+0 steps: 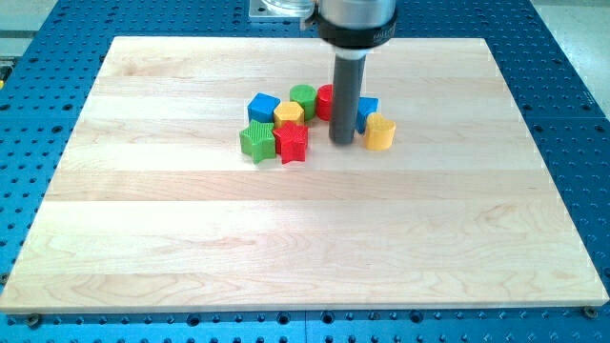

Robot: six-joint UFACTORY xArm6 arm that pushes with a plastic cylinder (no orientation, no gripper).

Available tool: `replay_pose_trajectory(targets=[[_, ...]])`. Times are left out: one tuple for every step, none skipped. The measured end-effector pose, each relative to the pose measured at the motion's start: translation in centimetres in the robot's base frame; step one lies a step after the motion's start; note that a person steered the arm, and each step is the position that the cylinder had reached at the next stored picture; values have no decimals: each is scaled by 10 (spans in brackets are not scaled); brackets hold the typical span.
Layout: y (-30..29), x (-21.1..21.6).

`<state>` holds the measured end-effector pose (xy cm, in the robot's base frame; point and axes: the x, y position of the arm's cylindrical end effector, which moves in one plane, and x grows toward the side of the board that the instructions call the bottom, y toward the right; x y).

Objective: Push the red star into the green star

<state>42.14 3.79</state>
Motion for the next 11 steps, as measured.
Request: replay_pose_trajectory(targets=[[-59,24],[-73,23],[-33,10],[-50,4],[-67,3],[-73,-13],[-92,-16],[-120,-16],[-130,34],[-141,51],[-98,28]])
